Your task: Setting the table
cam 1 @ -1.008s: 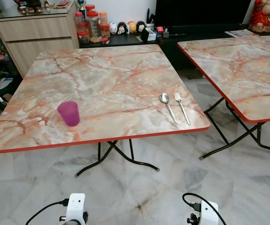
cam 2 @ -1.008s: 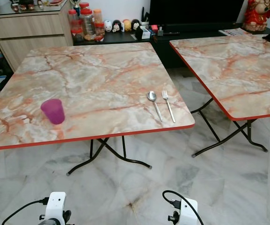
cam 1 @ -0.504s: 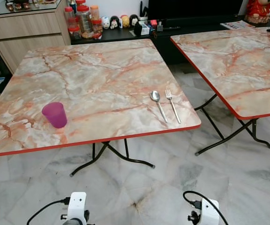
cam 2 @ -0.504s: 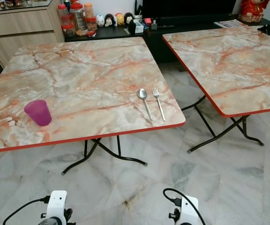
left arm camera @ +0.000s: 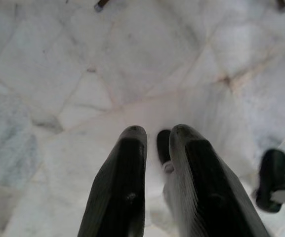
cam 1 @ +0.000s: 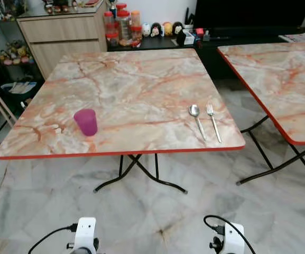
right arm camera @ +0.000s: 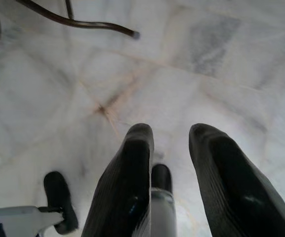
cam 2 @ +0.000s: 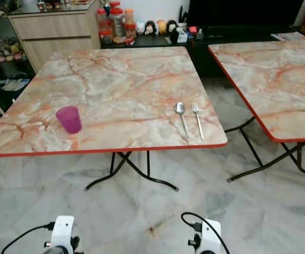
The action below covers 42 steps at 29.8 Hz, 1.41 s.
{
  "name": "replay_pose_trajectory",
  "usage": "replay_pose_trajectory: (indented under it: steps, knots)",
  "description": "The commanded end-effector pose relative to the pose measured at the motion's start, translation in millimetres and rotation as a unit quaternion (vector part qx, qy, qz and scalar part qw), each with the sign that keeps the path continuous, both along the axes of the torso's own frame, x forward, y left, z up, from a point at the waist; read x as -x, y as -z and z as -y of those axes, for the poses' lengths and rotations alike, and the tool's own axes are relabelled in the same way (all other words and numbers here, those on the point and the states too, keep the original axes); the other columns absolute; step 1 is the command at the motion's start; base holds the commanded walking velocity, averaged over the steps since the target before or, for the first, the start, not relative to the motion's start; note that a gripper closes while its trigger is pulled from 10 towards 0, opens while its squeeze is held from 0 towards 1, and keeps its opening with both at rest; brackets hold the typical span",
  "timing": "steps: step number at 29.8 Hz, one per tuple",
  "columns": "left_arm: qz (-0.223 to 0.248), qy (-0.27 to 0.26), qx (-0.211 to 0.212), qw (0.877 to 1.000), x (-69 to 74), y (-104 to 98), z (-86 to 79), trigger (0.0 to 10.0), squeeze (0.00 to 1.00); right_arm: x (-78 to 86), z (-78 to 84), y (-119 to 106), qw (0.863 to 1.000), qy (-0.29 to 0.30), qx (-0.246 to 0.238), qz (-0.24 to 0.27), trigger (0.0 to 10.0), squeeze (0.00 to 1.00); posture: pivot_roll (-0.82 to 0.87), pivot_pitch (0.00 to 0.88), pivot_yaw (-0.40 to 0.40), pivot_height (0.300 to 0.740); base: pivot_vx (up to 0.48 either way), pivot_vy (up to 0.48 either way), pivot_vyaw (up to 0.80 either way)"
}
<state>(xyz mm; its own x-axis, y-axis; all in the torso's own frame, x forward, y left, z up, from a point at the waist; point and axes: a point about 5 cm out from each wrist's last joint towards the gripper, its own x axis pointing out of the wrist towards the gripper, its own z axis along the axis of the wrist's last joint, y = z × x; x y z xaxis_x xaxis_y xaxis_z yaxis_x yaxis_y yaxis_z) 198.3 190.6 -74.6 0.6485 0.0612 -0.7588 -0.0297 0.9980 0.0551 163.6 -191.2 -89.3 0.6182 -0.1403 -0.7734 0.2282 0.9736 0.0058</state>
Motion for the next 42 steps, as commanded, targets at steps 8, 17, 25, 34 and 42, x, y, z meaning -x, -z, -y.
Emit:
replay_pose_trajectory:
  steps: [8,17,25,34,42]
  knots:
    - [-0.002,0.0,-0.005,1.0,1.1,0.4,-1.0,10.0,0.0,-3.4,0.0,-1.6,1.0,0.007,-0.003,0.007,10.0,0.0,-0.04,0.0,0.018,0.74,0.262,0.0,0.3]
    - [-0.002,-0.001,-0.004,1.0,1.4,0.6,-1.1,10.0,0.0,-4.3,-0.3,-2.0,1.0,0.0,0.001,0.008,10.0,0.0,-0.04,0.0,0.016,0.74,0.263,0.0,0.48]
    - [-0.002,-0.001,-0.003,1.0,1.8,0.8,-1.2,10.0,0.0,-4.7,0.0,-2.3,1.0,0.003,0.0,0.01,10.0,0.0,-0.04,0.0,0.017,0.74,0.264,0.0,0.1]
    - [-0.001,-0.001,-0.003,1.0,1.7,0.7,-0.9,10.0,0.0,-4.1,0.4,-2.0,1.0,0.004,-0.001,0.009,10.0,0.0,-0.04,0.0,0.017,0.74,0.144,0.0,0.0]
    - [-0.002,0.0,0.002,1.0,2.1,1.1,0.7,10.0,0.0,-3.4,1.3,-1.9,1.0,0.005,0.0,0.01,10.0,0.0,-0.04,0.0,0.014,0.74,0.0,0.0,0.0]
